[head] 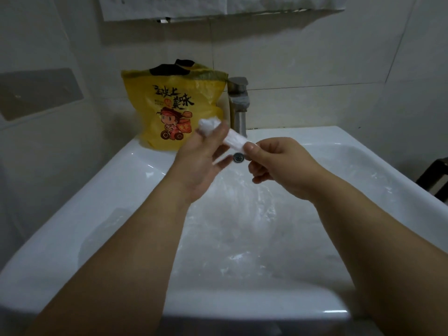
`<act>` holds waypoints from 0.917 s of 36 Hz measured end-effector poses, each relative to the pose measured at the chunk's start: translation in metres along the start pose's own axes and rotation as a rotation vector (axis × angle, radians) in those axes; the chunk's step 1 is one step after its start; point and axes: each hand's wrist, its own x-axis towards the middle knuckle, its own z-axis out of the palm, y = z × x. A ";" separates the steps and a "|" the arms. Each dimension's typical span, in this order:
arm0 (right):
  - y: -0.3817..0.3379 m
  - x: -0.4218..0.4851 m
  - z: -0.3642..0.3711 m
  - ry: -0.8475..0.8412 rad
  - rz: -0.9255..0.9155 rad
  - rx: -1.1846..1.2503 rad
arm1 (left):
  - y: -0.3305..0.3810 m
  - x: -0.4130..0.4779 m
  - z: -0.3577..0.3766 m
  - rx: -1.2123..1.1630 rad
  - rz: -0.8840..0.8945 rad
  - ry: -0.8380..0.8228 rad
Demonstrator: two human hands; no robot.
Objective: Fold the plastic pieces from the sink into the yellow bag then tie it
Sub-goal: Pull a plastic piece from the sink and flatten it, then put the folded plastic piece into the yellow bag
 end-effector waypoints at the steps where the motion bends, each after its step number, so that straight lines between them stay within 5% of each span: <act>1: 0.001 -0.001 0.004 -0.024 0.003 0.027 | -0.003 -0.002 0.003 0.027 -0.046 -0.038; 4: 0.002 -0.003 0.014 -0.089 0.002 0.025 | -0.014 -0.007 0.012 0.216 -0.125 -0.125; 10: 0.000 -0.004 0.018 -0.127 0.034 0.013 | -0.010 -0.005 0.009 0.233 -0.116 -0.084; 21: 0.003 -0.006 -0.004 -0.105 0.147 0.047 | -0.002 -0.005 -0.004 0.270 0.050 0.498; 33: -0.047 0.029 -0.022 -0.046 0.004 -0.228 | 0.058 0.005 -0.023 0.513 0.086 0.184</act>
